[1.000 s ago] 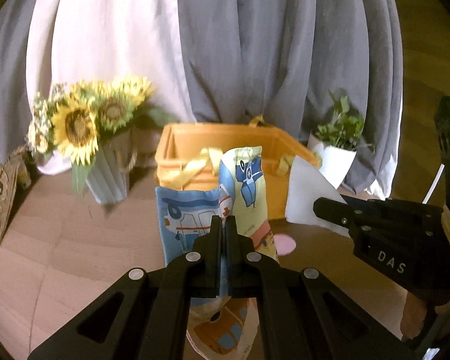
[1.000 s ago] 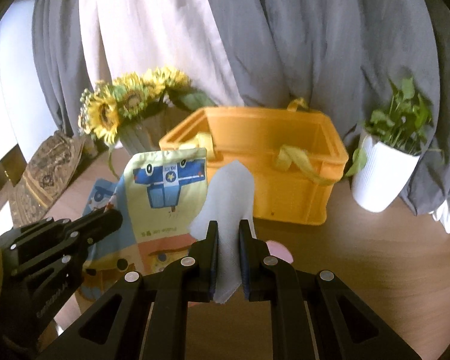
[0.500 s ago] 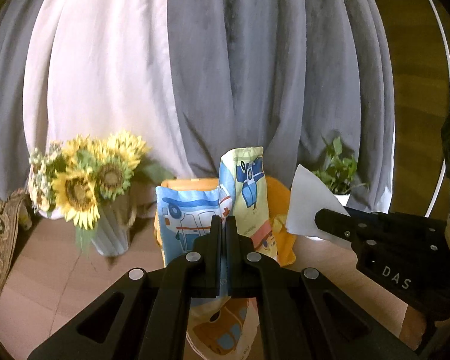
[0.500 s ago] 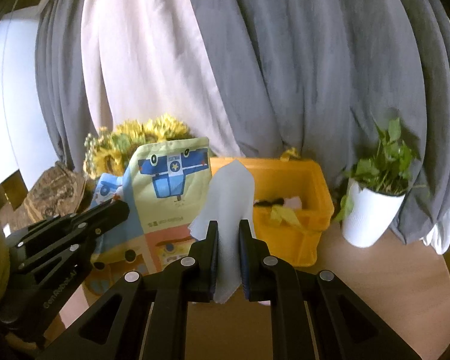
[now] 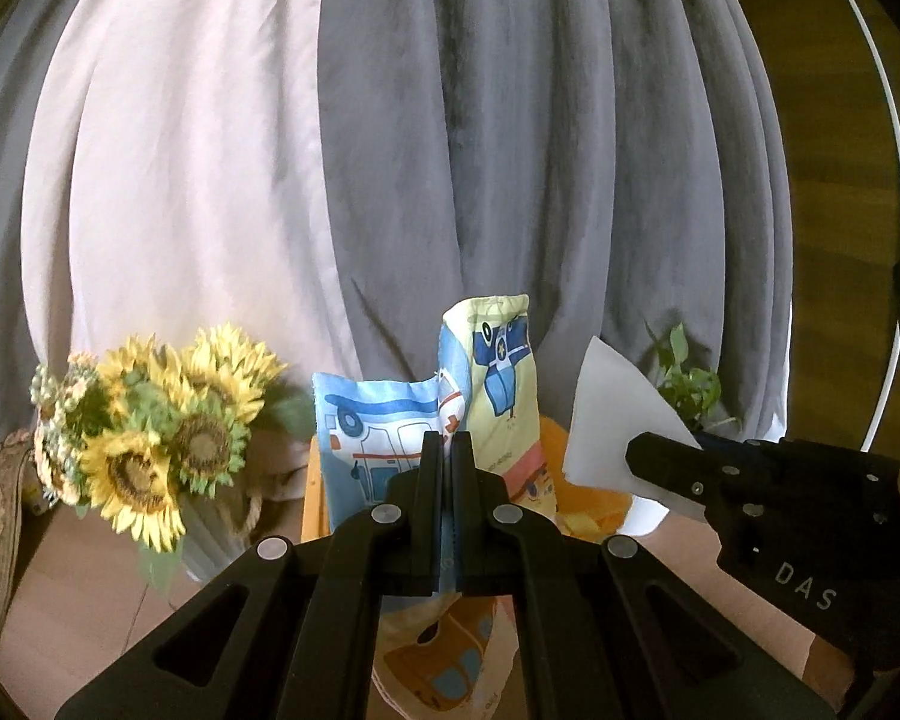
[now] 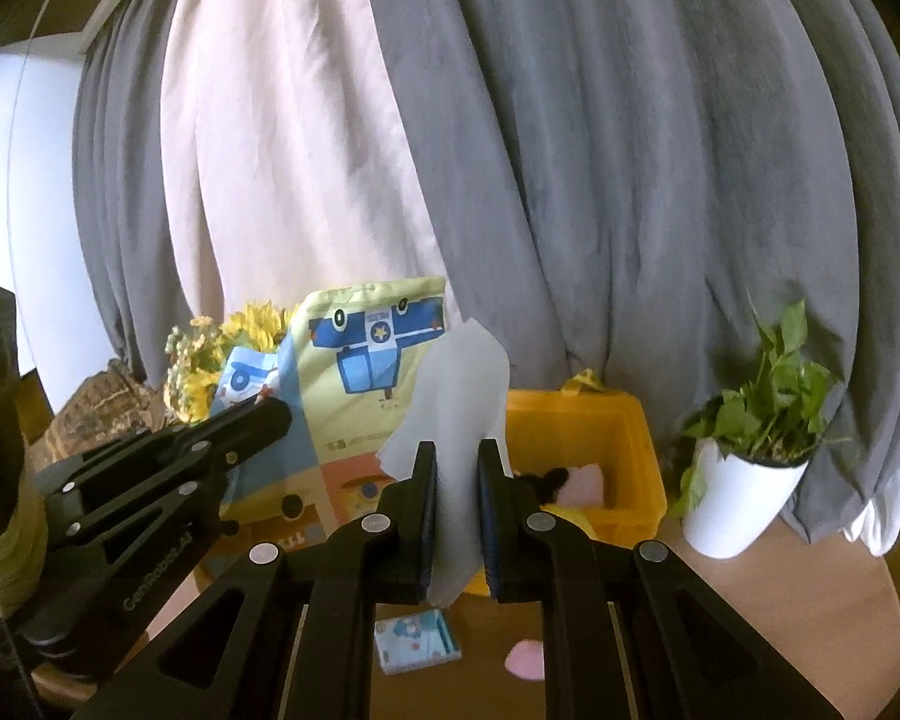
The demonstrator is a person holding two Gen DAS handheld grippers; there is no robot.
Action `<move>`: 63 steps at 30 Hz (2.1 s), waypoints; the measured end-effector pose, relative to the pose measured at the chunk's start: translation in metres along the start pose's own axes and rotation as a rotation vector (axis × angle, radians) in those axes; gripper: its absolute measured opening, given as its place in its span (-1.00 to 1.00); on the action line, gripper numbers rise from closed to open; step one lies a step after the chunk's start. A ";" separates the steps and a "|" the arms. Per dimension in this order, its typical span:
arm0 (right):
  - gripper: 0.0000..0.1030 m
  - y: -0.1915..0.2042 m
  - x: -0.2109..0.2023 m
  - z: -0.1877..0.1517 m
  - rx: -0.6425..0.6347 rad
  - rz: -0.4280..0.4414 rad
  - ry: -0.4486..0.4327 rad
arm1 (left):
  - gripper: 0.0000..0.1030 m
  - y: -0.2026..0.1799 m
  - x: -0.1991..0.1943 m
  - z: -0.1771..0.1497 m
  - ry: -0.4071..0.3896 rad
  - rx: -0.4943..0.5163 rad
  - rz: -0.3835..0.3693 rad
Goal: Organize soft objects
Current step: 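Lift the pouch and white cloth and carry both over the orange crate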
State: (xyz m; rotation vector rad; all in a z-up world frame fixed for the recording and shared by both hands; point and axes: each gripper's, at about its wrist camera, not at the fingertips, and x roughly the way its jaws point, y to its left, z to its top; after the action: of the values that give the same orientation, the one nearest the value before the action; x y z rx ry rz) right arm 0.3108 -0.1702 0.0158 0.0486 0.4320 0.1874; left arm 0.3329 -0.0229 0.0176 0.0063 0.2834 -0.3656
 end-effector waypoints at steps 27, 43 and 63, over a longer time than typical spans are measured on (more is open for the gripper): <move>-0.73 -0.038 0.096 0.054 0.008 -0.046 -0.003 | -0.91 0.018 0.116 0.040 0.002 0.058 -0.065; -0.73 -0.069 0.170 0.028 0.029 -0.082 0.150 | -0.91 0.017 0.187 -0.004 0.156 0.180 -0.116; -0.73 -0.092 0.221 -0.015 0.132 -0.061 0.399 | -0.91 0.018 0.252 -0.045 0.498 0.121 -0.204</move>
State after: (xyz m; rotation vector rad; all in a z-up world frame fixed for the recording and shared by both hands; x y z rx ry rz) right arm 0.5167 -0.2179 -0.0966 0.1287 0.8429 0.1077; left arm 0.5521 -0.0923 -0.0953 0.1909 0.7578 -0.5827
